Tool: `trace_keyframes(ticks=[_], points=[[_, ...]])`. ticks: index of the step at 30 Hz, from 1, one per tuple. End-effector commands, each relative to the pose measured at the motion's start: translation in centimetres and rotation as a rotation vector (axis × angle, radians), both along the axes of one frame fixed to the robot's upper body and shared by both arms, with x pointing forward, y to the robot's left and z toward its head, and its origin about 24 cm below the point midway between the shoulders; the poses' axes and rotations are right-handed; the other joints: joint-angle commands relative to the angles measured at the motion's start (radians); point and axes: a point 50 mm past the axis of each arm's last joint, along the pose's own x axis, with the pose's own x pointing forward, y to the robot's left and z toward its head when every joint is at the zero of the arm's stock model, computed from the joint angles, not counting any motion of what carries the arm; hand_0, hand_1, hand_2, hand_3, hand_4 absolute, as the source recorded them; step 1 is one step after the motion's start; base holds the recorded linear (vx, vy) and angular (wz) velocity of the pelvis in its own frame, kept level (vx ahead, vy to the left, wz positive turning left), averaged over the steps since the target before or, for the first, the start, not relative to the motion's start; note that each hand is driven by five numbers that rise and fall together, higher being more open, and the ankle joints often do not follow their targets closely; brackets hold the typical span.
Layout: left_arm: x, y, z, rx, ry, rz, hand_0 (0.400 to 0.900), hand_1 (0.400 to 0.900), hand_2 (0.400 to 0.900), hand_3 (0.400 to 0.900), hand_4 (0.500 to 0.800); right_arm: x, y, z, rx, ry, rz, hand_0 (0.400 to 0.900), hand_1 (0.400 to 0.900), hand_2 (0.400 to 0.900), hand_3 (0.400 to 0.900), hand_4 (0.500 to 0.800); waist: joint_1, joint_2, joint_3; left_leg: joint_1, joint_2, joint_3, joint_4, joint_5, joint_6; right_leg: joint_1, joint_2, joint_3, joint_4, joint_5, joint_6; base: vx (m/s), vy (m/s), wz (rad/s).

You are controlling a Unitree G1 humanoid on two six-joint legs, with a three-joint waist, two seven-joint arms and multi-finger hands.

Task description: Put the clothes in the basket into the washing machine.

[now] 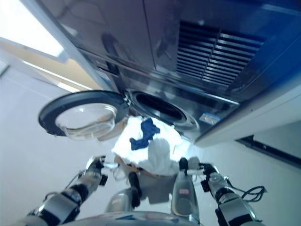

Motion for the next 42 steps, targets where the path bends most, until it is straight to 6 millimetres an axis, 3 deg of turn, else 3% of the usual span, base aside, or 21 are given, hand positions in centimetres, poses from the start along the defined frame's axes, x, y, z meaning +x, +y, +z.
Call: trace_keyframes(ticks=[1, 5, 8, 14, 15, 16, 18, 30, 42], points=[[4.2, 3.2, 5.1, 0.058, -0.211, 0.089, 0.9, 0.9, 0.9, 0.9, 0.8, -8.3, -5.0, -2.1, -0.187, 0.301, -0.058, 0.9, 0.9, 0.9, 0.9, 0.8, -0.03, 0.004, 0.021, -0.029, 0.052, -0.057, 0.144, -0.142, 0.04, -0.145, -0.03, 0.091, 0.073, 0.073, 0.031, -0.1, -0.035, 0.04], [7.9, 5.1, 10.7, 0.222, -0.322, 0.082, 0.9, 0.9, 0.9, 0.9, 0.8, -6.8, -5.3, -1.4, -0.179, 0.258, -0.049, 0.9, 0.9, 0.9, 0.9, 0.8, -0.043, -0.013, 0.073, -0.159, 0.06, -0.072, 0.231, -0.158, 0.035, -0.229, -0.005, 0.1, 0.128, 0.052, 0.031, -0.16, -0.061, -0.05], [9.4, 6.1, 14.0, 0.356, -0.359, 0.075, 0.9, 0.9, 0.9, 0.9, 0.8, -5.9, -5.4, -1.0, -0.176, 0.23, -0.042, 0.9, 0.9, 0.9, 0.9, 0.8, -0.053, -0.026, 0.109, -0.235, 0.075, -0.08, 0.296, -0.171, 0.031, -0.276, 0.009, 0.105, 0.171, 0.035, 0.032, -0.13, -0.046, -0.14], [10.9, 6.5, 17.6, 0.386, -0.421, 0.107, 0.9, 0.9, 0.9, 0.9, 0.8, -5.8, -5.6, -0.9, -0.178, 0.197, -0.04, 0.9, 0.9, 0.9, 0.9, 0.8, -0.072, -0.036, 0.158, -0.356, 0.104, -0.081, 0.431, -0.217, 0.034, -0.361, 0.02, 0.115, 0.283, -0.002, 0.021, -0.08, -0.021, -0.1], [11.1, 6.5, 17.9, 0.382, -0.432, 0.112, 0.9, 0.9, 0.9, 0.9, 0.8, -5.7, -5.6, -0.8, -0.178, 0.192, -0.039, 0.9, 0.9, 0.9, 0.9, 0.8, -0.074, -0.038, 0.162, -0.377, 0.106, -0.085, 0.46, -0.228, 0.036, -0.374, 0.021, 0.116, 0.302, -0.008, 0.018, 0.01, -0.017, -0.1], [11.3, 6.3, 18.3, 0.369, -0.446, 0.116, 0.9, 0.9, 0.9, 0.9, 0.8, -5.7, -5.6, -0.8, -0.176, 0.186, -0.041, 0.9, 0.9, 0.9, 0.9, 0.8, -0.073, -0.037, 0.17, -0.397, 0.112, -0.099, 0.518, -0.282, 0.034, -0.388, 0.022, 0.12, 0.357, -0.054, 0.024, 0.01, -0.025, -0.1], [11.6, 6.1, 18.9, 0.361, -0.467, 0.117, 0.9, 0.9, 0.9, 0.9, 0.8, -5.7, -5.4, -0.9, -0.17, 0.17, -0.043, 0.9, 0.9, 0.9, 0.9, 0.8, -0.075, -0.041, 0.179, -0.439, 0.12, -0.109, 0.573, -0.303, 0.038, -0.417, 0.022, 0.122, 0.395, -0.066, 0.021, -0.03, -0.041, -0.08], [12.4, 5.4, 20.9, 0.289, -0.554, 0.155, 0.9, 0.9, 0.9, 0.9, 0.8, -4.4, -4.4, -0.7, -0.154, 0.09, -0.028, 0.9, 0.9, 0.9, 0.9, 0.8, -0.082, -0.049, 0.193, -0.615, 0.136, -0.152, 0.795, -0.383, 0.061, -0.562, 0.027, 0.126, 0.534, -0.096, 0.009, -0.08, -0.032, -0.08], [13.1, 4.9, 22.0, 0.247, -0.581, 0.135, 0.9, 0.9, 0.9, 0.9, 0.8, -3.4, -3.4, -0.5, -0.114, 0.051, -0.019, 0.9, 0.9, 0.9, 0.9, 0.8, -0.117, -0.047, 0.193, -0.731, 0.154, -0.151, 0.922, -0.435, 0.08, -0.68, 0.044, 0.15, 0.609, -0.096, 0.006, -0.04, -0.023, -0.13]])
